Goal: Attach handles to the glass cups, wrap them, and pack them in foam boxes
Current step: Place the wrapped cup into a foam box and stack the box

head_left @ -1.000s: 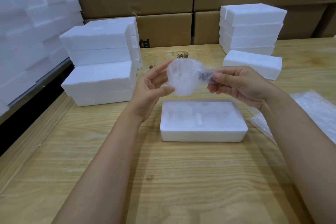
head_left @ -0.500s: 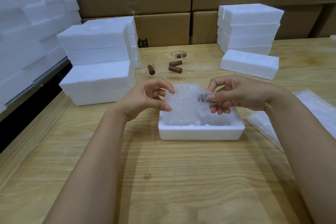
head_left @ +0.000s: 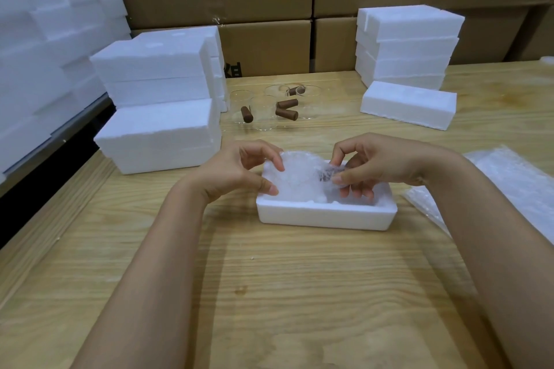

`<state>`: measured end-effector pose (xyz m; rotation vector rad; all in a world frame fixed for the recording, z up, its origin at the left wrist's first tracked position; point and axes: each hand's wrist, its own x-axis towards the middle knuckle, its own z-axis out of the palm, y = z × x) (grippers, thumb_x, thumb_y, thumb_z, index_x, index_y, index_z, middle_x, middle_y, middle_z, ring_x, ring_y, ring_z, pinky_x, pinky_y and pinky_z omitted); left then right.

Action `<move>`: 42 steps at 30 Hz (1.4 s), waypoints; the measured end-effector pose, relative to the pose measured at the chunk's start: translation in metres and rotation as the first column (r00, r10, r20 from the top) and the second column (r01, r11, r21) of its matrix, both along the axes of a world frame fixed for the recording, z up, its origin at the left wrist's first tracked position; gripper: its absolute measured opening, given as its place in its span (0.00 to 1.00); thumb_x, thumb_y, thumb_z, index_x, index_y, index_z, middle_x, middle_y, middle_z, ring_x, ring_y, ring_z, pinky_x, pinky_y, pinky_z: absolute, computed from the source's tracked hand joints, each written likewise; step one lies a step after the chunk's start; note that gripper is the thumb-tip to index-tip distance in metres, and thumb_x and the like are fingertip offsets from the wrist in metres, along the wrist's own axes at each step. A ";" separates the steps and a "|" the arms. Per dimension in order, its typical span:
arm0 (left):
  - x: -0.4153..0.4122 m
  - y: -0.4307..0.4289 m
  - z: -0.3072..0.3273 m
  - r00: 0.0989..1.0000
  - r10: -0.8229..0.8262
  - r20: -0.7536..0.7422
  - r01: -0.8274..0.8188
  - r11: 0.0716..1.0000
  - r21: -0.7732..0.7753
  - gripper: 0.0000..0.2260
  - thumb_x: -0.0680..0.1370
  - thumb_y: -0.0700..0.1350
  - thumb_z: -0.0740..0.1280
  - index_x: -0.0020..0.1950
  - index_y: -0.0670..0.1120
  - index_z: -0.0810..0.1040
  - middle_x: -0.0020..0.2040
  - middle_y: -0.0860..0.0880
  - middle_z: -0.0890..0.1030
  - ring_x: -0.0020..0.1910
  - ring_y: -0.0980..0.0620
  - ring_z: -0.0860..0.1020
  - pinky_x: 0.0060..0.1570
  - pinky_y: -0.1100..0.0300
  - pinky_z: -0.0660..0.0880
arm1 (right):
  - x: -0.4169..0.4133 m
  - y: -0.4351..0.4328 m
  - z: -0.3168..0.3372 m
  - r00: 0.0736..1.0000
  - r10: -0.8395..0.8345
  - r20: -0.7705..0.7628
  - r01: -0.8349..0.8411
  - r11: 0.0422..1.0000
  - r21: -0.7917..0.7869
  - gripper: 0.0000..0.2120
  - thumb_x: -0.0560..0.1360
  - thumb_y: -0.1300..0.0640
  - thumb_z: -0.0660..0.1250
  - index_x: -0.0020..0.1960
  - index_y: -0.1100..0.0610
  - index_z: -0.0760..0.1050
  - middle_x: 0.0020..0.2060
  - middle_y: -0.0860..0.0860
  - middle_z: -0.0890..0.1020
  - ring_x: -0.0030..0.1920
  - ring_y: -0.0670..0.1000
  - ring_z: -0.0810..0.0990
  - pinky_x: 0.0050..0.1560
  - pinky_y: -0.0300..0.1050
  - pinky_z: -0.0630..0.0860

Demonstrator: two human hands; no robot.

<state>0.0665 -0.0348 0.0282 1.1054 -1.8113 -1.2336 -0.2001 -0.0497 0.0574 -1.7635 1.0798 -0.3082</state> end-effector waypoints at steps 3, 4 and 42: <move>0.001 0.001 -0.003 0.998 -0.034 -0.051 0.035 0.999 0.031 0.14 0.61 0.36 0.74 0.39 0.55 0.84 0.47 0.60 0.82 0.56 0.59 0.78 0.56 0.65 0.73 | 0.002 0.000 -0.001 0.999 0.001 -0.034 -0.002 1.000 -0.017 0.07 0.72 0.60 0.71 0.48 0.58 0.75 0.37 0.58 0.84 0.37 0.57 0.81 0.40 0.44 0.80; 0.002 0.001 -0.004 0.997 -0.048 -0.068 0.050 0.998 0.038 0.14 0.62 0.36 0.73 0.40 0.55 0.84 0.48 0.59 0.82 0.56 0.59 0.78 0.56 0.65 0.73 | 0.002 0.000 0.001 0.998 0.002 -0.060 -0.002 1.000 -0.015 0.08 0.72 0.59 0.72 0.49 0.57 0.76 0.38 0.57 0.85 0.39 0.56 0.83 0.44 0.43 0.80; -0.006 -0.018 -0.015 0.881 0.300 -0.365 -0.246 0.951 0.185 0.29 0.74 0.55 0.66 0.73 0.50 0.65 0.64 0.50 0.78 0.61 0.53 0.79 0.64 0.55 0.73 | -0.012 -0.018 -0.008 0.769 -0.630 0.106 0.263 0.161 -0.951 0.10 0.71 0.57 0.73 0.49 0.62 0.82 0.48 0.60 0.80 0.58 0.65 0.72 0.57 0.55 0.67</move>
